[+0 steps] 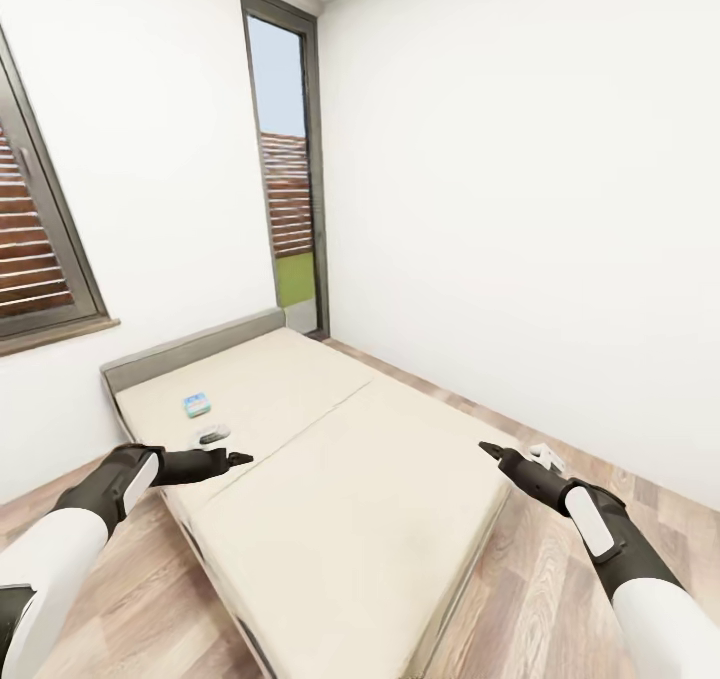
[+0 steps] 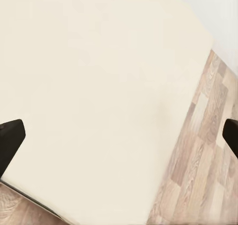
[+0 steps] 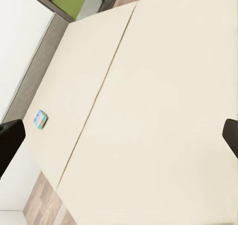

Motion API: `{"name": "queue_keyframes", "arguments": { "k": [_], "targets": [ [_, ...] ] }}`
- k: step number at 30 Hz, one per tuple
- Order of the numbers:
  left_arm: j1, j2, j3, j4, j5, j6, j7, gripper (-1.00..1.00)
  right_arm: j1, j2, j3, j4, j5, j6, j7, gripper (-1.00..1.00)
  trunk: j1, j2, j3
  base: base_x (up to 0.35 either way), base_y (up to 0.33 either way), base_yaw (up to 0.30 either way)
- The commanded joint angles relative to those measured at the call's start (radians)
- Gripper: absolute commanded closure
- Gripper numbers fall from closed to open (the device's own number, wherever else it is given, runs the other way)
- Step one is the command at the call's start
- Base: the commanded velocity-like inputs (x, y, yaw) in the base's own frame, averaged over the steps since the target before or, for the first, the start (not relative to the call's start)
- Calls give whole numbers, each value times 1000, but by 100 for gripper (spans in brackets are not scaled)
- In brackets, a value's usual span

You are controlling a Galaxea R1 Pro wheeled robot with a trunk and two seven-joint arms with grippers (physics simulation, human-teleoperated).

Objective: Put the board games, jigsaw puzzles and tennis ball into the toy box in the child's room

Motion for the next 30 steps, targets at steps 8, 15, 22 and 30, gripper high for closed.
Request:
{"name": "queue_keyframes", "arguments": {
  "k": [8,15,22,30],
  "targets": [
    [-1,0,3,0,5,8,-1,-100,-1,1,-4,0,-3,8,2,-100,1,-2,-2,0,283,-278],
    [-1,0,2,0,5,8,-1,-100,-1,1,-4,0,-4,8,2,-100,1,-2,-2,0,283,-278],
    [-1,0,2,0,5,8,-1,-100,-1,1,-4,0,-4,8,2,-100,1,-2,-2,76,280,-278],
    [-1,-1,2,0,5,8,-1,-100,-1,1,-4,0,-4,8,2,-100,1,-2,-2,243,224,-278]
  ]
}}
